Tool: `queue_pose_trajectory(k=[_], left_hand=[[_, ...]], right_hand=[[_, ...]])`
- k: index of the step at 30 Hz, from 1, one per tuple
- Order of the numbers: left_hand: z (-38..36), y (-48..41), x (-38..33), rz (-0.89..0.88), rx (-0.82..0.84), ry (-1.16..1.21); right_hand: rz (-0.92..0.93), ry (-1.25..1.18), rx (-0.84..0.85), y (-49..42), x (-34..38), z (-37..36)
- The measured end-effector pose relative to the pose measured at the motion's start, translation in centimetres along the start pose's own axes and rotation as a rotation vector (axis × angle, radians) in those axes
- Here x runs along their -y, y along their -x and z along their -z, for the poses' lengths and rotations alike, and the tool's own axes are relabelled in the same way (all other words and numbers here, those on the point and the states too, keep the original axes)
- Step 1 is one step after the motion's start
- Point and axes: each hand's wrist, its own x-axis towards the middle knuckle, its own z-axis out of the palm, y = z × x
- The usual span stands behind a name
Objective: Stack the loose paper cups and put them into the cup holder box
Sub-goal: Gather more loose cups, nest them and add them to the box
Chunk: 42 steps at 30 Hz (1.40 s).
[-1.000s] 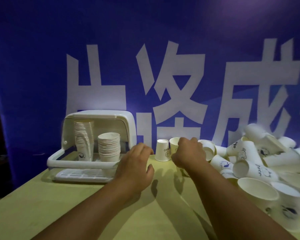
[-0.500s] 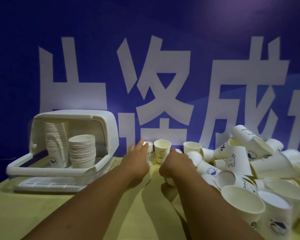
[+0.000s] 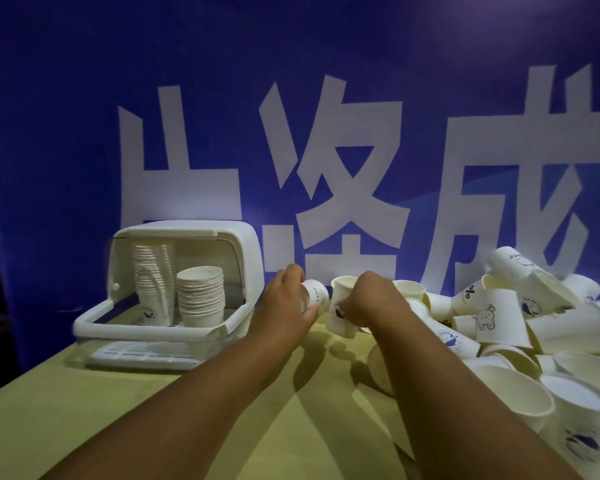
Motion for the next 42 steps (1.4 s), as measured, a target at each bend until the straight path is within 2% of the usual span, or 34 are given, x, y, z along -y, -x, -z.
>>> queue_pose_trajectory(k=[6, 12, 17, 22, 26, 31, 37, 40, 42], left_hand=[[7.2, 2.9, 0.1, 0.074, -0.169, 0.146], [9.6, 4.5, 3.2, 0.145, -0.279, 0.352], [11.7, 4.0, 5.5, 0.047, -0.361, 0.473], [13.1, 2.9, 8.2, 0.087, -0.474, 0.355], [12.9, 1.9, 10.6, 0.028, -0.566, 0.214], [12.2, 1.6, 11.6, -0.022, -0.463, 0.12], [13.0, 1.5, 11.2, 0.033, -0.354, -0.046], [12.9, 1.6, 11.4, 0.098, -0.183, -0.123], [12.5, 1.9, 11.1, 0.132, -0.061, -0.045]], right_hand=[[0.163, -0.118, -0.069, 1.0, 2.4, 0.8], [0.392, -0.401, -0.099, 3.4, 4.5, 1.2], [0.454, -0.608, -0.187, 5.1, 6.7, 1.4], [0.48, -0.67, -0.149, 4.8, 10.4, 1.2], [0.441, -0.69, -0.154, 4.1, 11.7, 0.2], [0.427, -0.625, -0.218, 3.2, 11.2, -0.8], [0.484, -0.633, -0.261, 3.3, 11.5, -1.4], [0.516, -0.684, -0.28, 3.6, 12.1, -1.9], [0.538, -0.702, -0.267, 4.0, 12.4, -2.2]])
